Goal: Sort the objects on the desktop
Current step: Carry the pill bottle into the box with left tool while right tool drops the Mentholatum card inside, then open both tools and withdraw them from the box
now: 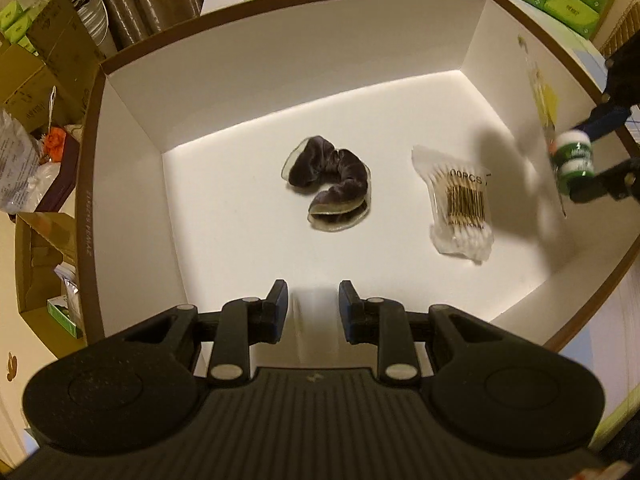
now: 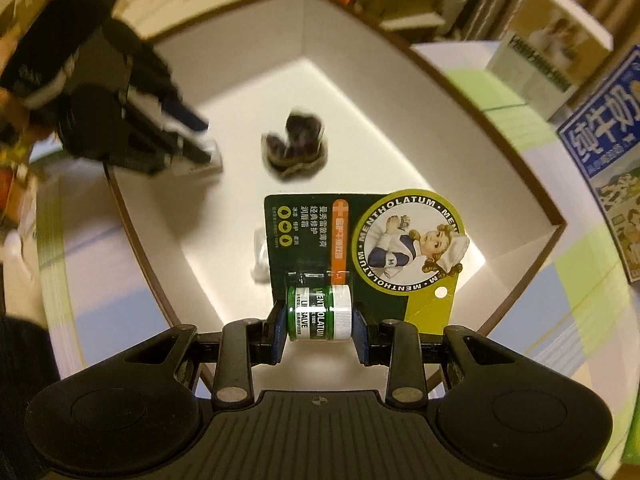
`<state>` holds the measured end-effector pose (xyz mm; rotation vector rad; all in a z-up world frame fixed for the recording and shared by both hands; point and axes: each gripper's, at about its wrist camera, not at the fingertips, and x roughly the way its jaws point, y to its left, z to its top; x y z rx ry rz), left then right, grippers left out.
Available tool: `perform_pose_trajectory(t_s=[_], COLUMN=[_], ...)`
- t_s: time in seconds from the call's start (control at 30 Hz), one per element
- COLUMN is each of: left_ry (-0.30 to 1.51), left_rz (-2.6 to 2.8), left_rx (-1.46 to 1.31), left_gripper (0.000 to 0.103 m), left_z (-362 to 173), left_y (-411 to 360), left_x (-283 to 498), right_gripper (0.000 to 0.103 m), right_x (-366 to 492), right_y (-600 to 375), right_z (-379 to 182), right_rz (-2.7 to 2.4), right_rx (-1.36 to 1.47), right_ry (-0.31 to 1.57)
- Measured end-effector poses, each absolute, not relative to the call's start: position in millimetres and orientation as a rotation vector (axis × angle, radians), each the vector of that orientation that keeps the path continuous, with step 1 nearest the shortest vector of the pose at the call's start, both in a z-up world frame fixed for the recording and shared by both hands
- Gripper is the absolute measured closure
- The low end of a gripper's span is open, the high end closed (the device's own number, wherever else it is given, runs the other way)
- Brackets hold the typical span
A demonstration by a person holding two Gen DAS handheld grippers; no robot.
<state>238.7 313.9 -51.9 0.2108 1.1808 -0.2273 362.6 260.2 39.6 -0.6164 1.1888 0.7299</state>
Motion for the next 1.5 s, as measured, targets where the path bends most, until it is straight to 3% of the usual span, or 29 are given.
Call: perform_pose_trajectory(t_s=[0.13, 0.57, 0.6, 0.67, 0.7, 0.77, 0.83, 1.03, 1.13, 1.5], left_ry=[1.176, 1.152, 1.151, 1.147, 1.144, 1.141, 1.135, 1.11, 1.101, 1.027], left_rz=[-0.23, -0.219, -0.216, -0.212, -0.21, -0.206, -0.203, -0.199, -0.197, -0.168], left_rx=[0.218, 0.22, 0.221, 0.221, 0.223, 0.224, 0.225, 0.223, 0.217, 0.193], left_gripper=[0.073, 0.067, 0.066, 0.061, 0.059, 0.052, 0.039, 0.021, 0.016, 0.013], left_z=[-48, -37, -37, -36, -35, -34, -32, -21, -15, 26], left_y=[314, 315, 315, 316, 316, 315, 314, 311, 310, 314], left_x=[243, 248, 248, 248, 247, 247, 247, 243, 241, 210], right_gripper=[0.072, 0.072, 0.065, 0.025, 0.022, 0.018, 0.012, 0.002, 0.002, 0.002], right_x=[363, 379, 379, 379, 378, 378, 377, 373, 370, 348], right_y=[264, 279, 279, 279, 279, 278, 278, 271, 267, 246], right_z=[31, 17, 18, 22, 25, 30, 34, 46, 51, 80], right_rz=[0.759, 0.774, 0.779, 0.783, 0.789, 0.799, 0.803, 0.803, 0.802, 0.784], right_rx=[-0.681, -0.778, -0.774, -0.77, -0.77, -0.759, -0.748, -0.721, -0.699, -0.597], right_ry=[1.241, 1.316, 1.31, 1.278, 1.255, 1.229, 1.211, 1.144, 1.126, 1.038])
